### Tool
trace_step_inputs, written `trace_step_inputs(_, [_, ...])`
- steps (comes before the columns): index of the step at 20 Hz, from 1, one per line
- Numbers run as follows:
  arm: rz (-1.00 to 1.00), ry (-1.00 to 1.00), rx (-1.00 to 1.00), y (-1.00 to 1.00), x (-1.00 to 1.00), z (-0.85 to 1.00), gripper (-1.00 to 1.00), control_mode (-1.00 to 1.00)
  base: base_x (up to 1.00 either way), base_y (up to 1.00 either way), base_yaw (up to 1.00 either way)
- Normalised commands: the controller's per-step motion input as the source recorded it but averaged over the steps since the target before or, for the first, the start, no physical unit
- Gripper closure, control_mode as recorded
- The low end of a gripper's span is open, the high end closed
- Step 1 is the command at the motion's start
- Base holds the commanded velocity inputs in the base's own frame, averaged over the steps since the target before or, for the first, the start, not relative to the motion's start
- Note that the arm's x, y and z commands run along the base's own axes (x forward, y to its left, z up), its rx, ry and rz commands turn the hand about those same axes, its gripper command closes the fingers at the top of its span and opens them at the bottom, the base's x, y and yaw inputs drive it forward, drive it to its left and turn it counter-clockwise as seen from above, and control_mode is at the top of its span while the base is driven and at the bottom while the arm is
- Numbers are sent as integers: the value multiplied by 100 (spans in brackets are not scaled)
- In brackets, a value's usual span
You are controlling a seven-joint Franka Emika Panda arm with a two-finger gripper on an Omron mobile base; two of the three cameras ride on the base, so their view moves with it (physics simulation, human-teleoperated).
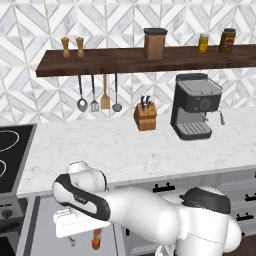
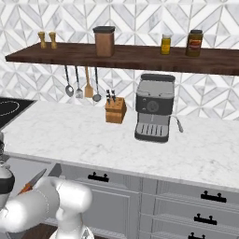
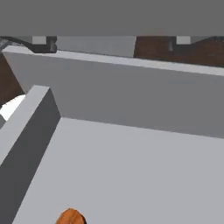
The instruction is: Pick up the knife from the drawer and place it on the cutting board. Then place the meat from the plate to the cutting board.
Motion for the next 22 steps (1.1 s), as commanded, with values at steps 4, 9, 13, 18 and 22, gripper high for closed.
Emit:
trace_step_inputs(4, [0,-61,0,0,0,32,-100,-100,0,0,0])
trace_step_inputs(9, [-1,-32,-1,-13,11,7,-100,-100,0,0,0])
trace_step_inputs(13, [0,-8,0,-30,46,0,-100,-100,0,0,0])
trace_step_inputs(18, [0,-3,0,-9,59,-30,-100,-100,0,0,0])
trace_step_inputs(22, [0,0,0,0,46,-60,-100,-100,0,0,0])
